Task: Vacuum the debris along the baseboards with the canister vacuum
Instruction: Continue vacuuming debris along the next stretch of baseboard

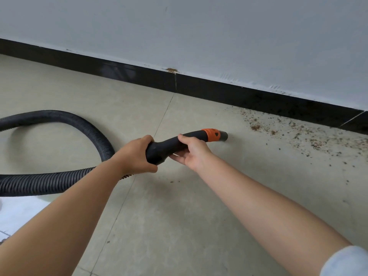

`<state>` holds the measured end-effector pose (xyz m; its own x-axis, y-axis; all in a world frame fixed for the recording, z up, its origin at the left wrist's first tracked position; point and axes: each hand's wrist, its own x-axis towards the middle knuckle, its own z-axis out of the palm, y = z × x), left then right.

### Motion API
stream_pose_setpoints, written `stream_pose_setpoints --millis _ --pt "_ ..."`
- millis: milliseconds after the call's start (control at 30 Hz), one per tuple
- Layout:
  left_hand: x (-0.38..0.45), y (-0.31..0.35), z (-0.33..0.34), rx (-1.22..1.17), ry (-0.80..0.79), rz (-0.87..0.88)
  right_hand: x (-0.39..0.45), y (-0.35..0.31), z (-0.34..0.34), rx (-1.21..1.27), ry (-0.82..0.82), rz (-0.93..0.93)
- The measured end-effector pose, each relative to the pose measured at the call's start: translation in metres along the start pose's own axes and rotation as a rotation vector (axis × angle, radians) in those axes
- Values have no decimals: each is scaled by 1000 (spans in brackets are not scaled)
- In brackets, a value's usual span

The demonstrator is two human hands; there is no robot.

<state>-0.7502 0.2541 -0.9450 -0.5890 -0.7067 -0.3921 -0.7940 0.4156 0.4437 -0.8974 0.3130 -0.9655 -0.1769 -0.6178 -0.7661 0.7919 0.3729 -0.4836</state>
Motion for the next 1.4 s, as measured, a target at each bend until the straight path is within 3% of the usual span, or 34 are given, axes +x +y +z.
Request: stream_pose_setpoints --millis 333,667,1400 --pt "12 45 16 63 8 -7 -3 -27 -29 -10 47 -40" --pt "12 48 30 7 216 -216 10 -44 -1 -222 63 -18" --pt "65 104 49 -92 86 -139 23 -95 -47 -281 251 -100"
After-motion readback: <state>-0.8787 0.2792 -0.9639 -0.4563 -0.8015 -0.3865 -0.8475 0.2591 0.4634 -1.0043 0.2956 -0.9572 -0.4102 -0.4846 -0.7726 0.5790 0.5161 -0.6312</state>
